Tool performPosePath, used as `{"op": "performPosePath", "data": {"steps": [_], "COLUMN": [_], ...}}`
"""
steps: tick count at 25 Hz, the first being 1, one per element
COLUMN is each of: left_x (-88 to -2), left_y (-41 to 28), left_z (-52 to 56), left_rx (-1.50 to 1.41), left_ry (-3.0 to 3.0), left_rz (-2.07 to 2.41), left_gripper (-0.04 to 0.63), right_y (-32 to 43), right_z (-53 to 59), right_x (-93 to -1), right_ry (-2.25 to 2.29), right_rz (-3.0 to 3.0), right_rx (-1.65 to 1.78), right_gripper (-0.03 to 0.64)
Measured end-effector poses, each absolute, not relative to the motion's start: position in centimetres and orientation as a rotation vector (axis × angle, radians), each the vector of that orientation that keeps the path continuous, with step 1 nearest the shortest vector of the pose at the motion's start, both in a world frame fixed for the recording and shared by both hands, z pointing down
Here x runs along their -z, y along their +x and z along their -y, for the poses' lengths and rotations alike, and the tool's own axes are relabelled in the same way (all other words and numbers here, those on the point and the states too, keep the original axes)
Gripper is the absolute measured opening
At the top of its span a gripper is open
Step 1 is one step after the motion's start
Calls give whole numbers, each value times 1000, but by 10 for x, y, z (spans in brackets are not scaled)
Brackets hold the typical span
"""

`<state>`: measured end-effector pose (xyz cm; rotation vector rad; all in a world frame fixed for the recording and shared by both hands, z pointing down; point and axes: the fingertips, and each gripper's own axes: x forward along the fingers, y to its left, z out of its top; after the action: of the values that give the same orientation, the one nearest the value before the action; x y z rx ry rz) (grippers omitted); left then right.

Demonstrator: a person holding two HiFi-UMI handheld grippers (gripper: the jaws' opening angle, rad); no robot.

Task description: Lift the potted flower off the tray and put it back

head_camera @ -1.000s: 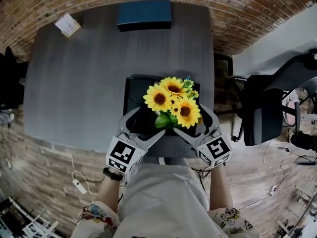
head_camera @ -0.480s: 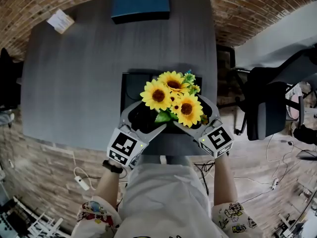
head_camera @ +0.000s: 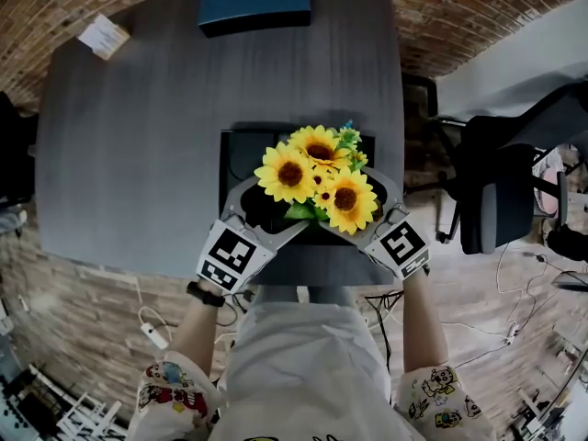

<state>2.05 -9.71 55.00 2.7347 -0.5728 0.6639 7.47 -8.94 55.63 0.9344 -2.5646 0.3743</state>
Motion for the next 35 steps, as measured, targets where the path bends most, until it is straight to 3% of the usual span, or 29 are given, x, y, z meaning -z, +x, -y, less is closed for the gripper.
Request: {"op": "performPosePath", "data": {"steps": [5,10,20,35], "left_x": [-553,-554,-558,-556], "left_y": [23,26,29,27], "left_z": [99,100,94,93], "left_rx": [-688,-690,-712,-750], "left_ry": [2759,2760,2774,2790], "left_rz": [535,492,464,475], "left_gripper": [417,416,367,367], "right_y": [69,71,72,70], "right_z": [89,90,87,85], "right_x": [-559,-559,-560,-558], "right_ry": [875,855,827,847], "right_rz": [2559,2563,2576,2560], "right_rx": [-358,-334,-303,-279], "right_gripper": [476,425,383,379]}}
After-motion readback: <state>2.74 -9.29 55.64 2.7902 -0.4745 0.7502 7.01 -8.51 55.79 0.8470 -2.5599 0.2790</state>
